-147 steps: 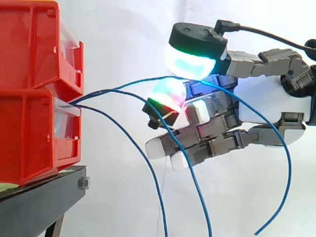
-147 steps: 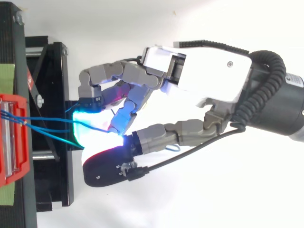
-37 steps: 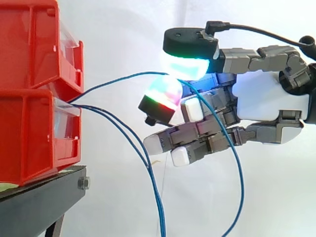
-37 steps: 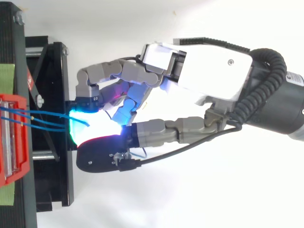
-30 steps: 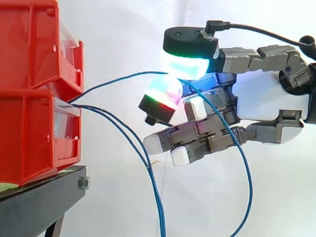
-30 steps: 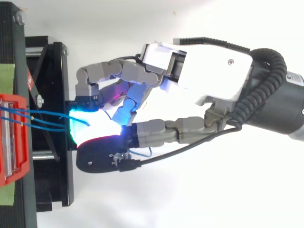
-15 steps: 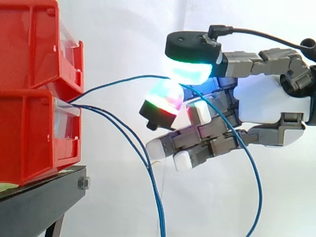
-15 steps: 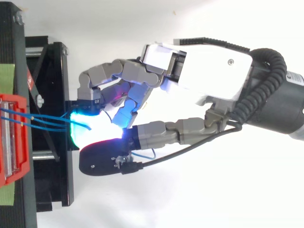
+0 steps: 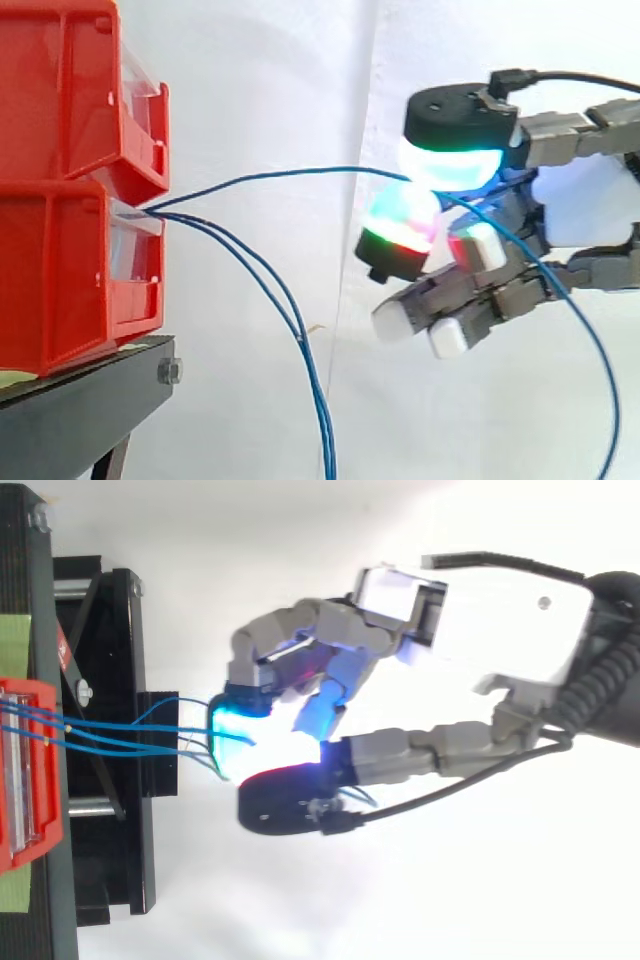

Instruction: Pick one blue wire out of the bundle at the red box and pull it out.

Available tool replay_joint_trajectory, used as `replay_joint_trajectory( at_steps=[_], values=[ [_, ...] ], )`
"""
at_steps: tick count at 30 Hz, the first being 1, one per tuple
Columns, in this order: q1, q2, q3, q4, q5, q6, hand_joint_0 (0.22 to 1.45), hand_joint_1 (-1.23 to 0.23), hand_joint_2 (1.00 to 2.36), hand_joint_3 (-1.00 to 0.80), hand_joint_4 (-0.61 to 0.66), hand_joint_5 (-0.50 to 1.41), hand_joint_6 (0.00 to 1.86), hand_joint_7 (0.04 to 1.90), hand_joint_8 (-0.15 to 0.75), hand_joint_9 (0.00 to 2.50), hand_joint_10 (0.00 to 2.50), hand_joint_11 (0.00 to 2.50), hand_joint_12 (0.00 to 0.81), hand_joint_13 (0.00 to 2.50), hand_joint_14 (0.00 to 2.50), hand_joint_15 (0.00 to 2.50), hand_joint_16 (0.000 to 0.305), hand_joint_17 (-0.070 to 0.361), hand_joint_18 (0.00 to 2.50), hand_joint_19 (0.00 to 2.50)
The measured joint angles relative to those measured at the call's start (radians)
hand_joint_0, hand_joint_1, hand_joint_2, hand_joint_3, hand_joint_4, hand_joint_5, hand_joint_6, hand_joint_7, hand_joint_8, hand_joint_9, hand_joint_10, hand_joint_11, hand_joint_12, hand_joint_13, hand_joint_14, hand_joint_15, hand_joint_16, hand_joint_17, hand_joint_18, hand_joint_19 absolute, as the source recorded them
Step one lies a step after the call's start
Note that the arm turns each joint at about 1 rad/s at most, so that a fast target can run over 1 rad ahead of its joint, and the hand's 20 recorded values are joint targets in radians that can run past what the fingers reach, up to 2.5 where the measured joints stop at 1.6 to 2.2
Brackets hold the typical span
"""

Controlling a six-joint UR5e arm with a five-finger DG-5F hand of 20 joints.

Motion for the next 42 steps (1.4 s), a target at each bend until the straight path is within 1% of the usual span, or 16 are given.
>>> replay_joint_trajectory(
  at_steps=[2, 3, 6, 9, 12, 18, 27, 42],
  values=[
    [0.003, 0.021, -0.031, 0.011, 0.019, -0.001, 0.60, -0.73, 1.02, -0.06, 0.12, -0.04, 0.77, 1.05, 0.224, 1.20, 0.03, 0.61, 0.368, 0.60, 0.02, 0.35, 0.055, 0.124, 0.53, 0.59],
    [0.005, 0.035, -0.050, 0.018, 0.034, -0.001, 0.60, -0.73, 1.02, -0.06, 0.12, -0.05, 0.77, 1.05, 0.223, 1.20, 0.02, 0.62, 0.370, 0.60, 0.02, 0.35, 0.055, 0.124, 0.53, 0.59],
    [0.009, 0.063, -0.080, 0.025, 0.063, 0.000, 0.60, -0.73, 1.02, -0.06, 0.12, -0.05, 0.77, 1.04, 0.228, 1.19, 0.03, 0.62, 0.371, 0.60, 0.01, 0.35, 0.056, 0.125, 0.53, 0.58],
    [0.011, 0.078, -0.091, 0.023, 0.078, 0.003, 0.60, -0.73, 1.02, -0.06, 0.12, -0.05, 0.77, 1.04, 0.229, 1.19, 0.03, 0.61, 0.372, 0.60, 0.01, 0.34, 0.056, 0.125, 0.53, 0.58],
    [0.012, 0.083, -0.094, 0.025, 0.086, 0.010, 0.60, -0.73, 1.02, -0.07, 0.12, -0.05, 0.77, 1.05, 0.231, 1.19, 0.03, 0.62, 0.374, 0.60, 0.02, 0.34, 0.056, 0.126, 0.53, 0.58],
    [0.012, 0.084, -0.095, 0.046, 0.087, 0.012, 0.60, -0.73, 1.02, -0.06, 0.12, -0.05, 0.77, 1.04, 0.235, 1.19, 0.03, 0.62, 0.375, 0.59, 0.02, 0.35, 0.056, 0.126, 0.53, 0.58],
    [0.012, 0.085, -0.095, 0.033, 0.086, 0.007, 0.60, -0.73, 1.02, -0.07, 0.11, -0.05, 0.77, 1.03, 0.236, 1.17, 0.02, 0.61, 0.375, 0.59, 0.02, 0.35, 0.056, 0.126, 0.52, 0.58],
    [0.012, 0.084, -0.095, 0.031, 0.087, 0.006, 0.60, -0.72, 1.02, -0.07, 0.11, -0.05, 0.77, 1.02, 0.232, 1.17, 0.03, 0.61, 0.366, 0.59, 0.02, 0.35, 0.056, 0.127, 0.51, 0.57]
  ],
)
